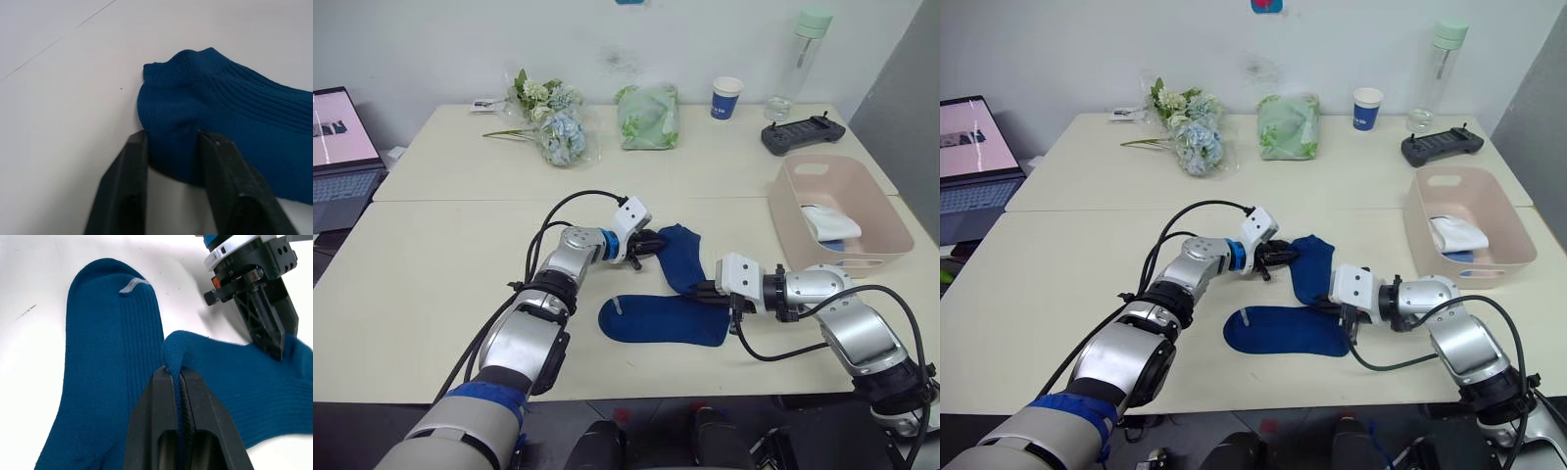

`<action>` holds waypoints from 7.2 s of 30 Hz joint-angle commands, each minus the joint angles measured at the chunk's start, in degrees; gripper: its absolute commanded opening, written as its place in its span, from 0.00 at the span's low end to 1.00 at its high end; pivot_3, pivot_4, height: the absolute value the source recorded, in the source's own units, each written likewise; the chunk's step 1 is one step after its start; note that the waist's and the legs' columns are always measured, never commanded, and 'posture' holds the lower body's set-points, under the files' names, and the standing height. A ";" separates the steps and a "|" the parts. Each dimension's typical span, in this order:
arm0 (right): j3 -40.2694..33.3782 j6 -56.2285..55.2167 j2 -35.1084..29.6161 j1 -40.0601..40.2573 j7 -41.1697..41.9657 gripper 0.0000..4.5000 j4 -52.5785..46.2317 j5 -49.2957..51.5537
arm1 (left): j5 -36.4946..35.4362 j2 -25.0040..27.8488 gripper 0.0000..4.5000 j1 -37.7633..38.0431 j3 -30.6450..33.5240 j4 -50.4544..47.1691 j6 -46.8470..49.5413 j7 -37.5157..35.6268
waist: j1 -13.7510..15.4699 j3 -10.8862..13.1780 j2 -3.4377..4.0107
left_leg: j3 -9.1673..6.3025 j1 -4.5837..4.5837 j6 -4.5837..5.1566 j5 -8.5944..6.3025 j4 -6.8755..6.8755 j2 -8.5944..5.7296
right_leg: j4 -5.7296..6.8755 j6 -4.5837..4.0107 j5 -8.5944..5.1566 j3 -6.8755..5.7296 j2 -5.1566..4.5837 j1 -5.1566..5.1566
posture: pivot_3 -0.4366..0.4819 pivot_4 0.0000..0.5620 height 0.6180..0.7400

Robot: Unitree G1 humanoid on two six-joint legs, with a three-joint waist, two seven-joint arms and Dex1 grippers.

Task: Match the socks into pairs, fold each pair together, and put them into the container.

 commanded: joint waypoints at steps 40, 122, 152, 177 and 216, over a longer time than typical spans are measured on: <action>-17.54 24.57 3.63 3.63 -17.39 0.82 -3.49 12.59 | -15.32 18.37 0.74 33.84 14.10 -65.76 31.06 8.23 | 0.38 -0.03 0.11 | -0.01 0.14 -0.03 0.02 -0.01 0.10 | 0.05 -0.08 0.06 0.07 0.01 0.12 | 0.48 0.27 1.00; -16.98 28.94 18.73 -23.10 -28.72 0.01 31.47 15.42 | -18.96 -7.76 0.00 39.55 14.54 -85.04 60.63 33.82 | -1.43 -0.03 0.08 | 0.14 -0.03 -0.01 0.02 -0.02 0.14 | 0.23 -0.05 0.07 0.24 0.00 -0.23 | 0.48 0.27 1.00; -3.83 17.54 9.10 -12.27 -7.26 0.79 4.94 12.16 | -19.49 13.58 1.00 26.92 11.62 -63.21 40.18 13.94 | -1.07 -0.02 0.10 | 0.07 -0.04 -0.04 0.02 -0.04 0.05 | 0.01 -0.06 0.07 0.12 0.01 -0.11 | 0.48 0.27 1.00; 12.87 -7.42 8.06 -11.82 0.35 0.33 10.10 -6.99 | -4.10 0.44 0.51 0.42 5.22 -7.85 11.55 5.95 | -1.46 -0.01 0.02 | 0.02 -0.83 -0.07 0.05 0.21 -0.02 | 0.26 -0.02 0.09 0.05 -0.01 -0.97 | 0.48 0.27 1.00; 5.08 14.72 10.36 -5.65 -10.93 0.61 1.41 -4.03 | -4.18 1.27 0.00 1.12 8.53 -10.77 13.07 7.78 | -1.46 -0.01 0.02 | 0.14 -0.84 -0.08 0.06 0.45 -0.02 | 0.76 -0.03 0.08 0.09 -0.02 -1.13 | 0.48 0.27 1.00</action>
